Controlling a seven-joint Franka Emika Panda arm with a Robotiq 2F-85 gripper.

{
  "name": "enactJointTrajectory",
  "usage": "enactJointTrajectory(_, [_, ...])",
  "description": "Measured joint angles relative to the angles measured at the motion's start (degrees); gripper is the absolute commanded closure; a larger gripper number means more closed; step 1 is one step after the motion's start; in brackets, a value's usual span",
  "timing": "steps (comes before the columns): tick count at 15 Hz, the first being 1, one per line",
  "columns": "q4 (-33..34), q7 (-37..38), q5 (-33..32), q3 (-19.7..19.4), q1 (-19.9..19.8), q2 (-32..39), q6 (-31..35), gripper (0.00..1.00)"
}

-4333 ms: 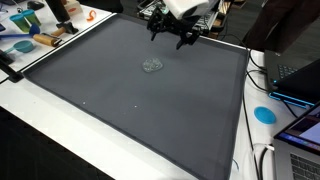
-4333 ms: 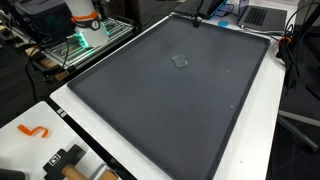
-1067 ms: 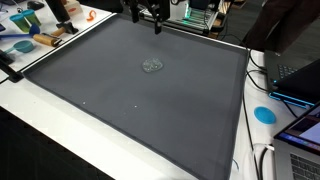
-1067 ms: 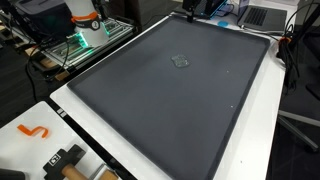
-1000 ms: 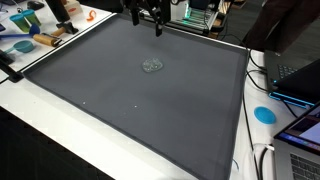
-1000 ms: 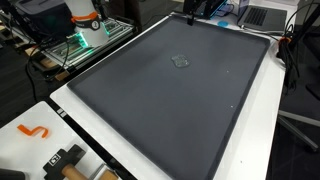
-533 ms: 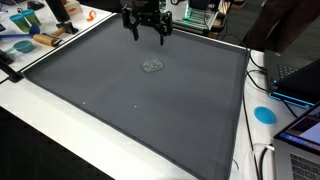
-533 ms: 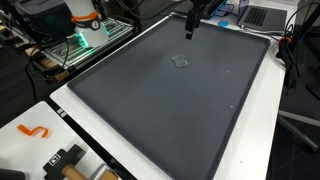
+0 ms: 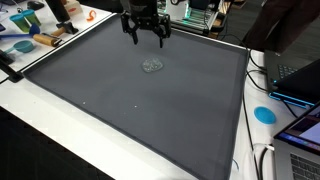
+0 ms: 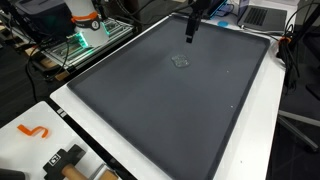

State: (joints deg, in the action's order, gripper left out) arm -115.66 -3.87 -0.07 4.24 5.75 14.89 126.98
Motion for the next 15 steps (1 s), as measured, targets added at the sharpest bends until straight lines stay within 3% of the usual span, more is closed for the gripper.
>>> enactJointTrajectory(8, [-1.1,-21.5,-3.2,0.8,-0.3,2.1,-0.4,0.0])
enactJointTrajectory(15, [-4.4,-29.5,-7.8,1.6,-0.6,3.2,1.7,0.0])
